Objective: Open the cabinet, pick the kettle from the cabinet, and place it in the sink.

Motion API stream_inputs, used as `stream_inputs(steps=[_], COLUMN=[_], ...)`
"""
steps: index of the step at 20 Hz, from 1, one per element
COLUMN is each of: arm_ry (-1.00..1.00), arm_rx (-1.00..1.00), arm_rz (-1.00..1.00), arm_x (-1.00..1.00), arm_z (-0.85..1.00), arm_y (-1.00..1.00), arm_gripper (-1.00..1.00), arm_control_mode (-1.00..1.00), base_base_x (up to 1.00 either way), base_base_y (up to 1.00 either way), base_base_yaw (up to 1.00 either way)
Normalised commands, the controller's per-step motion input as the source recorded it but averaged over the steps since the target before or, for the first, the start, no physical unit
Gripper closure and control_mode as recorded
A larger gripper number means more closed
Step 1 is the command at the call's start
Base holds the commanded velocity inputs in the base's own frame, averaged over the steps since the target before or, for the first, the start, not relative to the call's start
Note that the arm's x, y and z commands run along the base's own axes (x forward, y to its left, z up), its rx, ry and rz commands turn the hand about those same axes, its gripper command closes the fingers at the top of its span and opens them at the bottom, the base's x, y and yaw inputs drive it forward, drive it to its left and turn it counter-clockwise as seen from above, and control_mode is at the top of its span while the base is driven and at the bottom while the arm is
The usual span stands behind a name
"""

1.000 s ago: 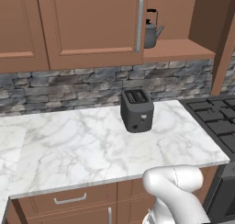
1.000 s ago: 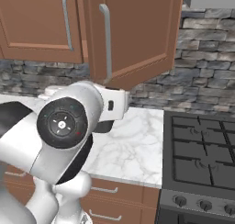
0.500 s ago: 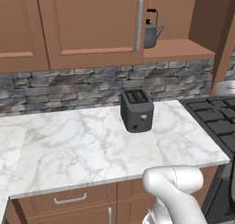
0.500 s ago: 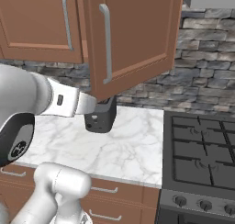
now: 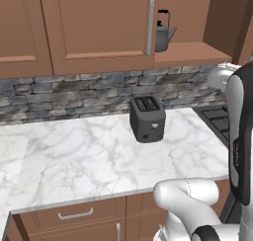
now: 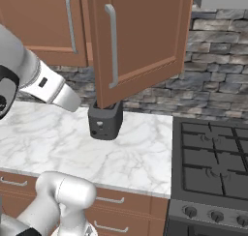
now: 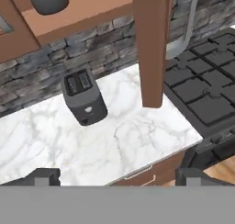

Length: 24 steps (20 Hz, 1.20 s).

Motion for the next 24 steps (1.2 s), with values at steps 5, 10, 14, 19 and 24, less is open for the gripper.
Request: stream_inputs(steps=[5,10,14,19,24], arm_ry=[0.0,-0.14,-0.26,-0.17,0.01], arm_rx=[0.38,0.49,0.25,0.04,0.0], arm_rz=[-0.29,-0.35,-0.45,-0.48,-0.48], arm_x=[0.26,0.22,0.39,0.38,0.35], arm_z=[-0.06,-0.3,-0.14,0.0,0.06], arm_y=[0.32,0.27,0.1,0.1,0.04], arm_gripper=[-1.0,-1.0,-1.0,-1.0,-1.0], arm_control_mode=[-1.0,-1.0,-1.0,-1.0,-1.0], base_base_x=[0.0,0.0,0.0,0.0,0.0], base_base_y=[0.0,0.0,0.0,0.0,0.0], base_base_yaw=[0.0,0.0,0.0,0.0,0.0])
